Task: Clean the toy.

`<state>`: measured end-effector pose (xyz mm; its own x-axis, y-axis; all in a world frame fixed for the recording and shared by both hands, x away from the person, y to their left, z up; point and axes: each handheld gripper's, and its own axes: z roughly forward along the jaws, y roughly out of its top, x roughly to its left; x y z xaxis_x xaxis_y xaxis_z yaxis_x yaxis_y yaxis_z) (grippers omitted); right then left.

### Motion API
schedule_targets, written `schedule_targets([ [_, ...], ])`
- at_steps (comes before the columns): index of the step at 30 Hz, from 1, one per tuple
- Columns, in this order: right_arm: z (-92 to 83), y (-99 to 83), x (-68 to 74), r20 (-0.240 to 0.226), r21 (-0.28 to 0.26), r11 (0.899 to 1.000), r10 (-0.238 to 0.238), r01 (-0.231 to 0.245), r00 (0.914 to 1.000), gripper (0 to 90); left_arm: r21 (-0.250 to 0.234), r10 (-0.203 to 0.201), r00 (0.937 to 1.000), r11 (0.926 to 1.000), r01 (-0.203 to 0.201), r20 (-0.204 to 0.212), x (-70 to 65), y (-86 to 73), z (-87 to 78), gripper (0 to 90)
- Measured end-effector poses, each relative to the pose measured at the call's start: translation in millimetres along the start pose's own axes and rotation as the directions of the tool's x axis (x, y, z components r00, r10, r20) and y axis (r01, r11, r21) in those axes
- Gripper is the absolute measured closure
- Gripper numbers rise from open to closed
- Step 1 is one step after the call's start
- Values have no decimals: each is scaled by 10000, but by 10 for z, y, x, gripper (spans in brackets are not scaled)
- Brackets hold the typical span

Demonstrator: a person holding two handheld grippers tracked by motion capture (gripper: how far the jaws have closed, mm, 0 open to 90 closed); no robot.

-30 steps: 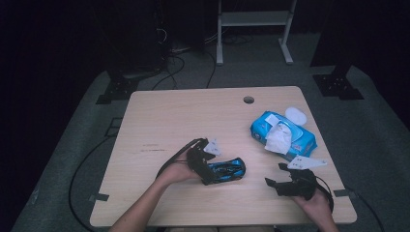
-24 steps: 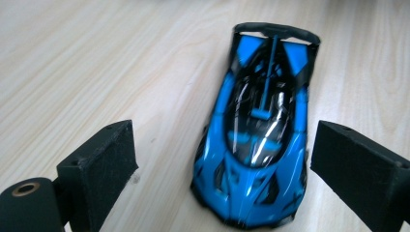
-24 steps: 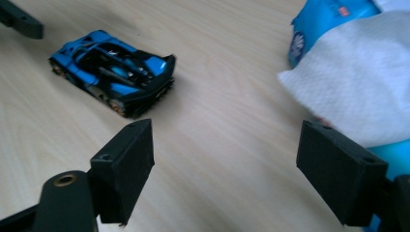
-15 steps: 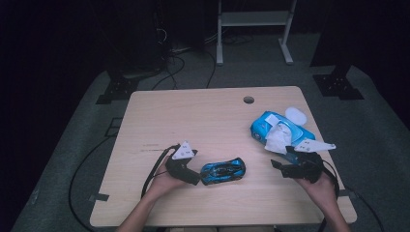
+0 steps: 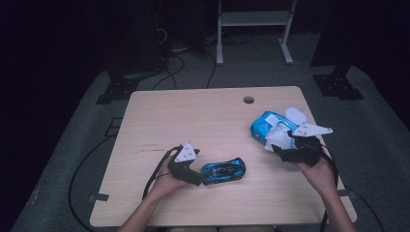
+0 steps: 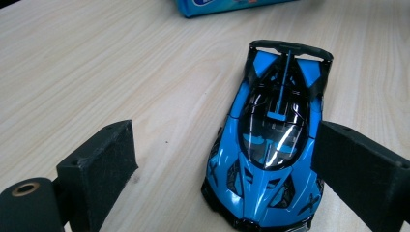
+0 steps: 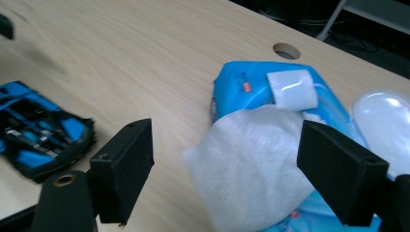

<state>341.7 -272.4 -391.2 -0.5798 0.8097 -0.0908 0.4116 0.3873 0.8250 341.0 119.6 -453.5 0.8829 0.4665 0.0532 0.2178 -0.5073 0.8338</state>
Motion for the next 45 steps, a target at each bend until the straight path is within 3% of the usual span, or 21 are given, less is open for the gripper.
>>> schedule_targets([
  [5, 128, 113, -140, 346, 345, 9993, 97, -109, 9994, 211, 78, -7, 10000, 10000, 6, 86, 15, -4, 9, 82],
  [7, 189, 127, -197, 615, 536, 9985, 116, -149, 9980, 214, 351, 176, 9998, 9992, -177, 29, -3, -28, 6, 82],
  [8, 217, 127, -220, 645, 613, 9978, 201, -240, 9977, 214, 454, 339, 9994, 9984, -339, 14, -8, -33, -5, 82],
  [14, 385, 95, -267, 546, 1128, 9922, 463, -522, 9974, 234, 421, 344, 9994, 9985, -343, -26, -30, -39, -1, 82],
  [17, 443, 88, -278, 812, 1220, 9910, 462, -559, 9956, 278, 445, 350, 9994, 9984, -352, 46, -37, -39, 19, 82],
  [19, 523, 67, -327, 1070, 1392, 9868, 677, -823, 9919, 417, 518, 437, 9990, 9977, -442, 91, -43, -39, 34, 82],
  [21, 550, 49, -353, 1030, 1513, 9841, 778, -929, 9916, 438, 542, 476, 9988, 9974, -484, 148, -43, -40, 40, 82],
  [22, 605, 6, -407, 941, 1764, 9758, 1136, -1289, 9891, 500, 537, 482, 9987, 9974, -490, 150, -35, -40, 38, 82],
  [26, 589, -39, -487, 784, 1489, 9676, 1938, -2037, 9779, 627, 389, 242, 9996, 9989, -248, 174, -15, -47, 41, 82],
  [27, 574, -40, -501, 665, 1436, 9669, 2032, -2109, 9769, 712, 402, 247, 9996, 9989, -254, 170, -13, -47, 39, 82],
  [33, 559, -35, -494, 618, 1465, 9692, 1907, -1979, 9797, 856, 382, 251, 9997, 9989, -254, 78, -14, -37, 30, 83],
  [40, 458, 6, -477, 582, 1087, 9762, 1821, -1875, 9816, 876, 397, 221, 9998, 9990, -221, 1, 3, -48, 36, 83],
  [45, 200, 134, -475, 207, 298, 9841, 1745, -1750, 9844, 881, 410, 211, 9998, 9989, -210, -27, -4, -47, 45, 82],
])
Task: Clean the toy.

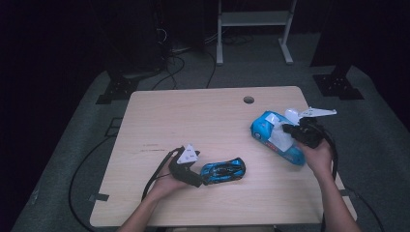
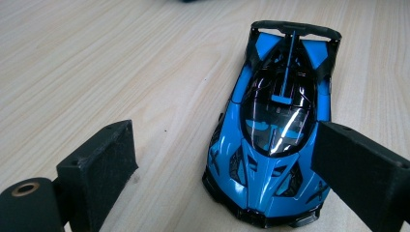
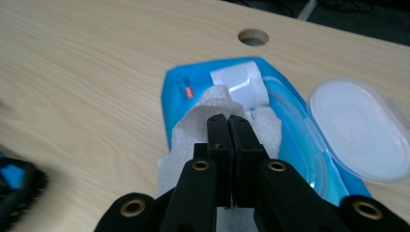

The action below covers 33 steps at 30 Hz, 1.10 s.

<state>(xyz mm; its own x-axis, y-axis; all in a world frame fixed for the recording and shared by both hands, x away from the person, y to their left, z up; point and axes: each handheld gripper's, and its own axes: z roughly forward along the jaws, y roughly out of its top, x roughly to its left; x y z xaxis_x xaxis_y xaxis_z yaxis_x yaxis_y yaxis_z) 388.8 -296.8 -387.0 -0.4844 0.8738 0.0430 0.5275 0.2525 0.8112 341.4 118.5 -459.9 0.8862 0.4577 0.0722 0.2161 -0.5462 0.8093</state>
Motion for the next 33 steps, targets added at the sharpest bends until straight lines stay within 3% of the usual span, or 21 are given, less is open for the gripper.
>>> schedule_targets([
  [4, -164, 81, 78, -255, -523, 9984, -208, 195, 9995, 882, -3, -17, 10000, 10000, 17, -7, -13, 3, 7, 83],
  [6, -298, 119, 185, -570, -891, 9949, -523, 471, 9970, 882, 44, 26, 10000, 10000, -26, 8, -18, 1, 7, 82],
  [9, -511, 108, 458, -1200, -1294, 9860, -1211, 1055, 9854, 881, 24, 49, 10000, 10000, -49, 55, -14, 1, 5, 82],
  [11, -584, 75, 630, -1733, -1446, 9806, -1568, 1323, 9723, 881, 34, 24, 10000, 10000, -24, 78, -15, -3, 8, 83],
  [12, -584, 75, 630, -1733, -1446, 9806, -1568, 1323, 9723, 881, 34, 24, 10000, 10000, -24, 78, -15, -3, 8, 83],
  [13, -630, 29, 804, -2297, -1485, 9787, -1736, 1418, 9577, 880, 141, 165, 9998, 9998, -166, 112, -19, -8, 8, 83],
  [14, -628, 8, 881, -2656, -1422, 9788, -1814, 1476, 9469, 880, 124, 193, 9998, 9997, -194, 104, -27, -7, 13, 83],
  [15, -623, -15, 962, -2891, -1385, 9779, -1913, 1568, 9380, 880, 153, 286, 9995, 9995, -287, 97, -32, -4, 12, 83],
  [16, -623, -15, 962, -2891, -1385, 9779, -1913, 1568, 9380, 880, 153, 286, 9995, 9995, -287, 97, -32, -4, 12, 84],
  [17, -613, -43, 1040, -3209, -1340, 9787, -1912, 1554, 9276, 880, 132, 281, 9995, 9995, -283, 124, -40, 2, 12, 84],
  [18, -538, -99, 1204, -3933, -1024, 9815, -1895, 1619, 8997, 879, 95, 317, 9994, 9994, -319, 154, -46, 9, 12, 85],
  [20, -518, -111, 1236, -4005, -995, 9807, -1943, 1683, 8955, 879, 86, 316, 9993, 9995, -317, 178, -49, 7, 13, 85],
  [21, -399, -154, 1355, -4241, -567, 9786, -2028, 1976, 8826, 878, 138, 299, 9991, 9994, -303, 312, -53, 1, 17, 91],
  [22, -399, -154, 1355, -4241, -567, 9786, -2028, 1976, 8826, 878, 138, 299, 9991, 9994, -303, 312, -53, 1, 17, 108],
  [23, -227, -183, 1392, -4377, -76, 9773, -1935, 2116, 8780, 877, 146, 448, 9979, 9989, -456, 466, -50, -5, 16, 124],
  [24, -166, -190, 1387, -4453, 144, 9784, -1782, 2060, 8775, 877, 114, 443, 9976, 9989, -450, 529, -51, -5, 15, 127],
  [26, -81, -197, 1377, -4431, 335, 9790, -1660, 2013, 8810, 876, 62, 407, 9975, 9991, -411, 571, -53, -5, 14, 136],
  [27, 95, -210, 1359, -4351, 662, 9777, -1514, 1993, 8876, 872, 90, 378, 9971, 9992, -385, 667, -41, -9, 9, 138],
  [28, 95, -210, 1359, -4351, 662, 9777, -1514, 1993, 8876, 872, 90, 378, 9971, 9992, -385, 667, -41, -9, 9, 145],
  [29, 221, -238, 1372, -4109, 966, 9731, -1523, 2090, 8989, 866, 160, 392, 9964, 9991, -405, 748, -26, -21, 7, 146],
  [33, 357, -308, 1464, -3893, 1036, 9652, -1830, 2403, 9028, 826, 292, 226, 9948, 9992, -256, 996, 9, -46, 22, 147],
])
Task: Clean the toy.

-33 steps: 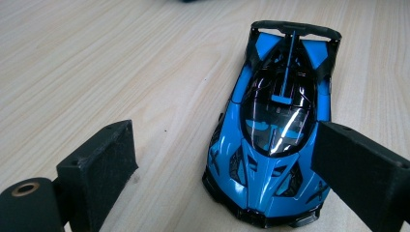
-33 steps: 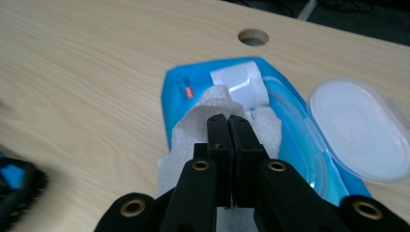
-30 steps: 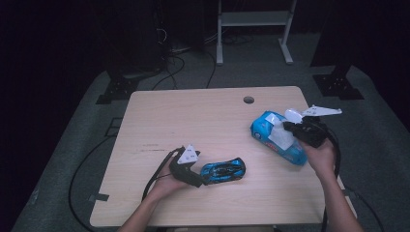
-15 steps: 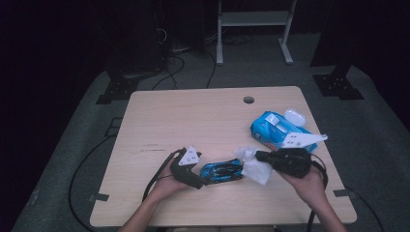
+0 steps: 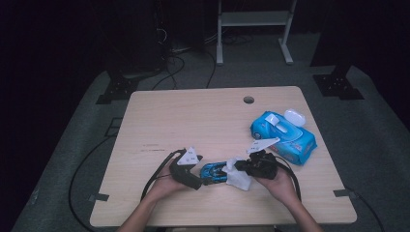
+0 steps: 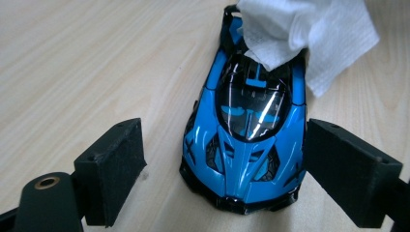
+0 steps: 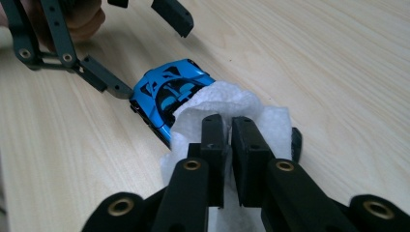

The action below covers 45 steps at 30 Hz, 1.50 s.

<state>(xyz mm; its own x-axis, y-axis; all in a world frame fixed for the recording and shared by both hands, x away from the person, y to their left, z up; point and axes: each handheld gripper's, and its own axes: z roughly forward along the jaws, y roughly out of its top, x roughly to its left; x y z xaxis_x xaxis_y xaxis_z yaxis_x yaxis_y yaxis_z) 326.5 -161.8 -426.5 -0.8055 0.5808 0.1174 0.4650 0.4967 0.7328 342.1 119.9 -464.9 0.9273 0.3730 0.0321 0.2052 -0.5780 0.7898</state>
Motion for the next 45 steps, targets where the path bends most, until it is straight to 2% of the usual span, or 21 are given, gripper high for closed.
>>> schedule_targets([
  [4, 88, -1, 75, 439, 280, 9977, -637, 625, 9970, 764, 11, -167, 9996, 9999, 167, 208, 22, -12, 3, 147],
  [6, 146, -23, 144, 661, 325, 9940, -1067, 1047, 9921, 668, -9, -211, 9989, 9998, 212, 423, 20, -22, 10, 146],
  [8, 186, -40, 184, 798, 469, 9915, -1246, 1211, 9890, 619, 111, -156, 9980, 9998, 150, 617, 14, -30, 24, 146],
  [11, 230, -75, 225, 972, 345, 9890, -1468, 1441, 9844, 625, 558, -5, 9967, 9984, -40, 814, -19, -43, 86, 146],
  [15, 250, -84, 226, 918, 222, 9898, -1423, 1408, 9856, 659, 885, 160, 9970, 9958, -227, 758, -33, -45, 135, 145],
  [17, 248, -84, 202, 821, 241, 9912, -1318, 1303, 9879, 712, 1143, 205, 9979, 9931, -274, 615, -22, -61, 157, 150],
  [19, 233, -94, 147, 674, 205, 9946, -1033, 1021, 9924, 784, 1040, 178, 9980, 9943, -240, 604, -15, -73, 146, 218],
  [23, 220, -100, 56, 526, 148, 9975, -694, 687, 9962, 826, 1085, 394, 9983, 9931, -439, 436, -45, -39, 160, 235],
  [24, 218, -91, 43, 792, 226, 9964, -828, 812, 9934, 835, 1033, 495, 9983, 9933, -525, 309, -70, -22, 173, 245],
  [25, 218, -91, 43, 792, 226, 9964, -828, 812, 9934, 835, 1036, 637, 9978, 9925, -652, 183, -93, -3, 187, 245],
  [26, 214, -80, 24, 1117, 250, 9965, -821, 798, 9903, 842, 1055, 508, 9987, 9931, -507, 25, -115, 24, 218, 249],
  [29, 210, -79, 28, 1211, 214, 9977, -667, 646, 9904, 845, 1022, 469, 9989, 9937, -463, -40, -116, 31, 233, 250],
  [31, 236, -59, 89, 800, -49, 9967, -806, 813, 9935, 845, 1018, 461, 9989, 9938, -446, -127, -122, 44, 250, 249],
  [34, 282, -25, 177, 371, -97, 9941, -1076, 1080, 9935, 845, 985, 391, 9991, 9944, -372, -184, -125, 46, 260, 248],
  [37, 270, -30, 138, 447, 13, 9948, -1020, 1020, 9938, 846, 973, 392, 9991, 9946, -373, -180, -121, 41, 256, 248],
  [40, 201, -94, 8, 1212, 297, 9953, -956, 926, 9880, 847, 933, 394, 9991, 9949, -379, -142, -117, 33, 250, 248],
  [41, 201, -94, 8, 1212, 297, 9953, -956, 926, 9880, 847, 933, 394, 9991, 9949, -379, -142, -117, 33, 250, 248],
  [42, 148, -150, -97, 1002, 132, 9994, -322, 310, 9944, 848, 912, 448, 9990, 9949, -439, -84, -121, 32, 248, 248],
  [43, 139, -162, -116, 945, 82, 9998, -160, 153, 9954, 848, 930, 503, 9986, 9945, -489, -130, -127, 32, 248, 247],
  [44, 139, -162, -116, 945, 82, 9998, -160, 153, 9954, 848, 930, 503, 9986, 9945, -489, -130, -127, 32, 248, 246],
  [45, 146, -158, -80, 1183, 168, 9991, -411, 394, 9921, 848, 941, 427, 9990, 9947, -414, -117, -121, 28, 236, 240],
])
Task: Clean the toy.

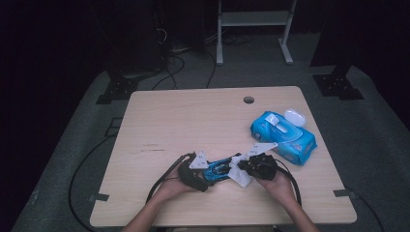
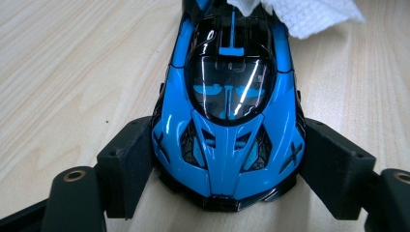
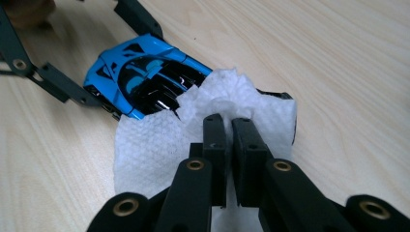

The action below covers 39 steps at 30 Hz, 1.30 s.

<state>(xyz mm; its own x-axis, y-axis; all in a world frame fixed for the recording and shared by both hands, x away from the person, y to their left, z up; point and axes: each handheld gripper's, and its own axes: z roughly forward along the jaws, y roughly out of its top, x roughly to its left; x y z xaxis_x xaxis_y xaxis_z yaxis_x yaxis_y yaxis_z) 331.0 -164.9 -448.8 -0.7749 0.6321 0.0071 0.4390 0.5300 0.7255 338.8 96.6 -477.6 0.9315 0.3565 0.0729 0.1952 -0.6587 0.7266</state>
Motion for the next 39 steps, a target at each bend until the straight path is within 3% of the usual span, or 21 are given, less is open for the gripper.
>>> schedule_targets([
  [3, 19, 28, 82, 329, 106, 9983, -576, 572, 9978, 849, 61, -284, 9996, 9996, 283, 41, 35, -24, -32, 192],
  [5, 20, 33, 94, 337, 123, 9980, -624, 621, 9975, 847, 62, -321, 9995, 9995, 320, 77, 38, -33, -42, 193],
  [7, 5, 37, 94, 293, 47, 9974, -714, 713, 9970, 805, -13, -131, 9999, 9999, 131, 31, 9, -33, -54, 246],
  [10, -48, 57, 108, 311, -287, 9968, -732, 741, 9968, 679, -20, -48, 10000, 10000, 48, -51, -4, -17, -45, 252],
  [12, -50, 61, 108, 378, -355, 9963, -765, 778, 9964, 663, -31, -45, 10000, 10000, 45, -56, -5, -16, -41, 253],
  [13, -14, 71, 89, 451, -368, 9972, -633, 650, 9970, 614, -42, -42, 10000, 10000, 41, -50, -5, -14, -38, 253],
  [16, 46, 73, 71, 384, -475, 9980, -406, 424, 9984, 582, -61, -55, 10000, 10000, 55, 25, 6, -21, -44, 253],
  [19, 87, 65, 49, 396, -534, 9982, -239, 260, 9989, 632, -72, -126, 9998, 9999, 127, 168, 29, -36, -51, 250],
  [21, 78, 53, 42, 540, -555, 9981, -239, 269, 9983, 703, 10, -545, 9984, 9985, 545, 166, 40, -45, -43, 198],
  [24, 58, 38, 13, 780, -486, 9980, -367, 406, 9963, 754, 23, -572, 9978, 9984, 572, 348, 50, -65, -59, 209],
  [27, 54, 43, -8, 749, -504, 9985, -168, 206, 9971, 779, 56, -403, 9990, 9992, 402, 184, 23, -51, -44, 248],
  [30, 37, 73, 81, 899, -544, 9972, -457, 507, 9949, 836, 111, -301, 9995, 9995, 299, 126, 19, -40, -40, 248],
  [31, 43, 86, 108, 562, -613, 9971, -407, 441, 9976, 836, 95, -302, 9995, 9995, 301, 120, 17, -40, -38, 248],
  [35, 110, 122, 256, 112, -740, 9932, -888, 894, 9960, 838, 86, -340, 9993, 9994, 339, 136, 17, -44, -40, 247],
  [36, 132, 143, 295, -270, -774, 9929, -926, 903, 9953, 839, 101, -321, 9994, 9994, 320, 113, 14, -44, -43, 248],
  [39, 102, 136, 249, -295, -567, 9946, -884, 867, 9956, 841, 120, -317, 9995, 9994, 316, 93, 9, -36, -37, 248],
])
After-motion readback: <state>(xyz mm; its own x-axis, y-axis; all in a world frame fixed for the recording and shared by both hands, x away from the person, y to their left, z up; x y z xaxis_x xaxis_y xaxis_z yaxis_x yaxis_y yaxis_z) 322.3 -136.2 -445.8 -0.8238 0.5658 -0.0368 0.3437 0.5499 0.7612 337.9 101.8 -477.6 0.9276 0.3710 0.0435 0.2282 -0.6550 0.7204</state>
